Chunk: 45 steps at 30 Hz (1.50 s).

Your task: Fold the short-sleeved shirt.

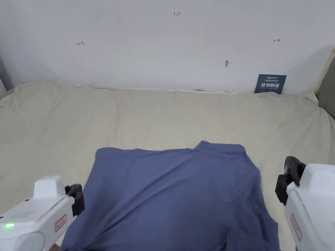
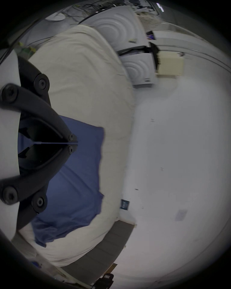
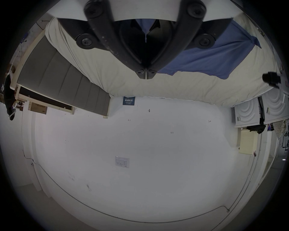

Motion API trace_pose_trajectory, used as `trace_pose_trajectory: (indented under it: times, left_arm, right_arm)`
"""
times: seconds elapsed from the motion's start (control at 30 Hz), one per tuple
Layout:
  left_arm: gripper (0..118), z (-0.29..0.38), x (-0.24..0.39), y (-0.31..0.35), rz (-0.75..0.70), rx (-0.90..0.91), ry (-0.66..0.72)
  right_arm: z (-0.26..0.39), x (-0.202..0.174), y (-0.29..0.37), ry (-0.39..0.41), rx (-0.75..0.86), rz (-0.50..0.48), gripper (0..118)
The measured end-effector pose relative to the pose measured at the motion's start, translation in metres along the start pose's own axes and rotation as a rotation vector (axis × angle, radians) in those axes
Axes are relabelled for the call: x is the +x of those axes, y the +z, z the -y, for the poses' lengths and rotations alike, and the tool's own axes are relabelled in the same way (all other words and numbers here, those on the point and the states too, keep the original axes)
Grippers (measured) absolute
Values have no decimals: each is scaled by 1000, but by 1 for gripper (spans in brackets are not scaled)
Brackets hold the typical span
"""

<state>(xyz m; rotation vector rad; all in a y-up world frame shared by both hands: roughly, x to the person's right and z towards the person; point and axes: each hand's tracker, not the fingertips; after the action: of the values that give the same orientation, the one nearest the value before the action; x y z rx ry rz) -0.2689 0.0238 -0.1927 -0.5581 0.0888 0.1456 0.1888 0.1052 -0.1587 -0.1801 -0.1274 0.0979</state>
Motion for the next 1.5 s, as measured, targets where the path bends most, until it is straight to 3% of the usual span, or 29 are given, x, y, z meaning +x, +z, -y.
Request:
trace_pose_trajectory:
  times: [0.07, 0.1, 0.13, 0.17, 0.2, 0.23, 0.4, 0.47, 0.53, 0.57, 0.6, 0.63, 0.67, 0.7, 0.77, 0.8, 0.83, 0.9, 0.93, 0.97, 1.0, 1.13, 1.2, 1.27, 1.3, 1.33, 1.37, 1.5]
  left_arm:
    - [19, 13, -13, -6, -19, -81, 6]
    - [40, 18, -19, -8, -37, -134, 15]
    - [76, 24, -23, -11, -52, -174, 25]
    - [100, 30, -26, -15, -69, -222, 28]
    - [115, 40, -34, -21, -81, -256, 42]
    - [118, 49, -46, -29, -82, -274, 49]
    - [108, 76, -51, -44, -116, -337, 39]
    - [85, 87, -52, -52, -112, -377, 46]
    - [55, 97, -55, -59, -92, -400, 39]
    - [48, 102, -52, -62, -88, -411, 23]
    - [48, 107, -50, -65, -80, -429, -18]
    - [23, 112, -51, -67, -53, -426, -31]
    - [12, 112, -48, -63, -16, -396, -28]
    - [6, 111, -44, -60, -40, -389, -29]
    - [5, 101, -33, -51, -59, -382, -61]
    - [5, 99, -33, -48, -57, -368, -67]
    - [4, 96, -32, -44, -61, -355, -65]
    - [4, 91, -33, -37, -47, -312, -38]
    - [4, 87, -32, -33, -39, -297, -29]
    - [4, 83, -30, -30, -40, -292, -31]
    - [4, 80, -29, -27, -38, -287, -32]
    - [4, 73, -34, -34, -35, -271, -47]
    - [4, 74, -36, -37, -38, -267, -49]
    - [4, 73, -35, -37, -39, -269, -46]
    - [4, 68, -30, -33, -40, -266, -43]
    - [4, 67, -29, -32, -40, -266, -39]
    - [4, 66, -29, -32, -40, -267, -34]
    - [4, 61, -30, -34, -44, -256, -24]
  right_arm:
    - [1, 1, -2, 5, -15, -7, 1]
    - [2, 1, -3, 6, -17, -5, 1]
    - [3, 0, -3, 8, -18, -5, 1]
    - [3, 0, -4, 10, -22, -5, 1]
    - [4, 0, -6, 12, -28, -5, 1]
    - [5, 0, -8, 14, -32, -6, 2]
    - [11, -1, -10, 14, -61, -6, 2]
    - [15, 1, -10, 8, -73, -4, 2]
    - [19, 3, -10, 3, -91, 2, 2]
    - [22, 5, -10, -1, -101, 4, 2]
    - [25, 7, -10, -6, -111, 7, 2]
    - [27, 9, -10, -10, -123, 10, 2]
    - [30, 12, -10, -16, -135, 13, 2]
    - [33, 15, -10, -24, -150, 16, 2]
    - [44, 24, -11, -43, -200, 23, 4]
    - [53, 30, -12, -59, -241, 27, 10]
    - [62, 36, -14, -71, -283, 25, 23]
    - [86, 47, -19, -79, -418, 2, 64]
    - [100, 51, -22, -87, -473, 4, 94]
    - [116, 54, -25, -91, -550, -6, 111]
    - [132, 57, -26, -99, -604, -8, 118]
    - [182, 58, -26, -104, -728, 4, 115]
    - [199, 54, -26, -115, -776, -14, 106]
    - [209, 51, -27, -129, -781, -43, 79]
    - [213, 49, -28, -130, -783, -50, 59]
    - [216, 48, -31, -129, -788, -65, 23]
    - [218, 46, -32, -122, -794, -87, 5]
    - [196, 43, -26, -121, -715, -100, 5]
